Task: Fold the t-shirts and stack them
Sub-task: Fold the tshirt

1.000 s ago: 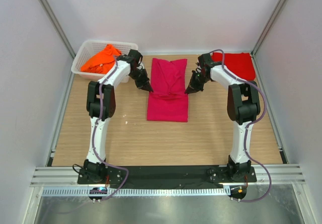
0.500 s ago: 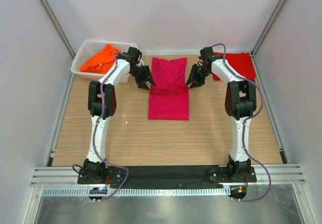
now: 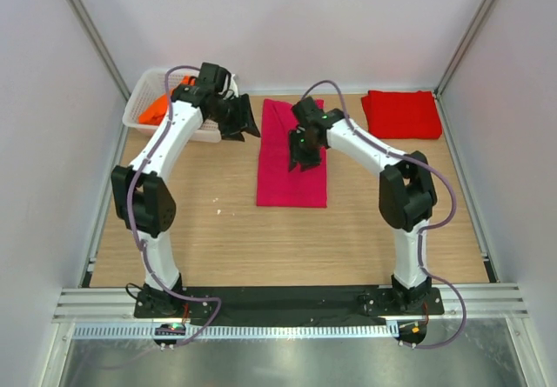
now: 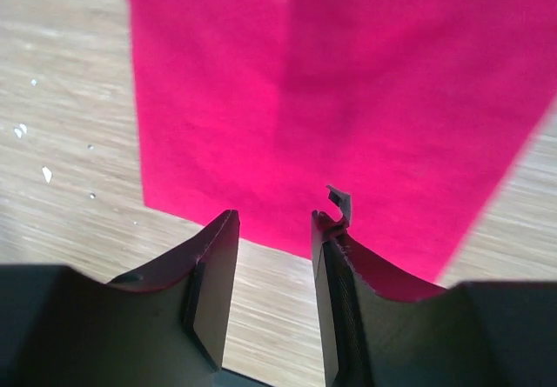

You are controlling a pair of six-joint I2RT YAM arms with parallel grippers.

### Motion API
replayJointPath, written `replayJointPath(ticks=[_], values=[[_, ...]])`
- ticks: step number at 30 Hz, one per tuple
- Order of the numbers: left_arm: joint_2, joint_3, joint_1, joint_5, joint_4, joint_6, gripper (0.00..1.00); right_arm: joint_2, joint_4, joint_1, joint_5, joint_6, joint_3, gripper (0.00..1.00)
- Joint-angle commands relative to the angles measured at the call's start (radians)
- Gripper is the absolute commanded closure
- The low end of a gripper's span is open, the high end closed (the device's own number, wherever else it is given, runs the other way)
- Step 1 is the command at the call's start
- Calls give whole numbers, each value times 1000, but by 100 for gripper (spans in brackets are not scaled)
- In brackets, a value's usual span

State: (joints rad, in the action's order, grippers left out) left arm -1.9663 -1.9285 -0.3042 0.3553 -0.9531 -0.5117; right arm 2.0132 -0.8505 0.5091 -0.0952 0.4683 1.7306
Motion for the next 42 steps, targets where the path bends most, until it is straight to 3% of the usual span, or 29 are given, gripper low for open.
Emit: replayJointPath(ticks=[1, 4, 5, 9, 17, 22, 27, 33, 37, 39, 42], values=[[46, 85, -38, -18, 27, 81, 46, 27, 96, 5, 91, 32, 7, 55], [44, 178, -88, 43, 46, 107, 50, 22, 77, 3, 57, 27, -2, 56], [44, 206, -99, 62, 89, 105, 57, -3, 82, 2, 45, 29, -49, 57], [12, 304, -165, 82, 188, 59, 73, -59, 168, 3, 17, 38, -198, 77], [-153, 299, -208, -21, 177, 21, 76, -44, 203, 9, 28, -5, -330, 68], [-132, 465, -236, -61, 189, -16, 78, -115, 226, 22, 11, 6, -446, 65], [-27, 696, -335, -75, 249, -91, 78, -264, 240, 35, -1, 30, -656, 65], [196, 868, -464, -55, 292, -211, 75, -566, 185, 43, -75, 88, -850, 62], [316, 821, -486, -111, 220, -206, 59, -651, 128, 19, -2, 58, -786, 53], [337, 746, -481, -176, 143, -156, 55, -598, 134, -26, 21, 46, -699, 45], [305, 578, -435, -210, 77, -99, 54, -493, 159, -85, -3, 33, -547, 44]])
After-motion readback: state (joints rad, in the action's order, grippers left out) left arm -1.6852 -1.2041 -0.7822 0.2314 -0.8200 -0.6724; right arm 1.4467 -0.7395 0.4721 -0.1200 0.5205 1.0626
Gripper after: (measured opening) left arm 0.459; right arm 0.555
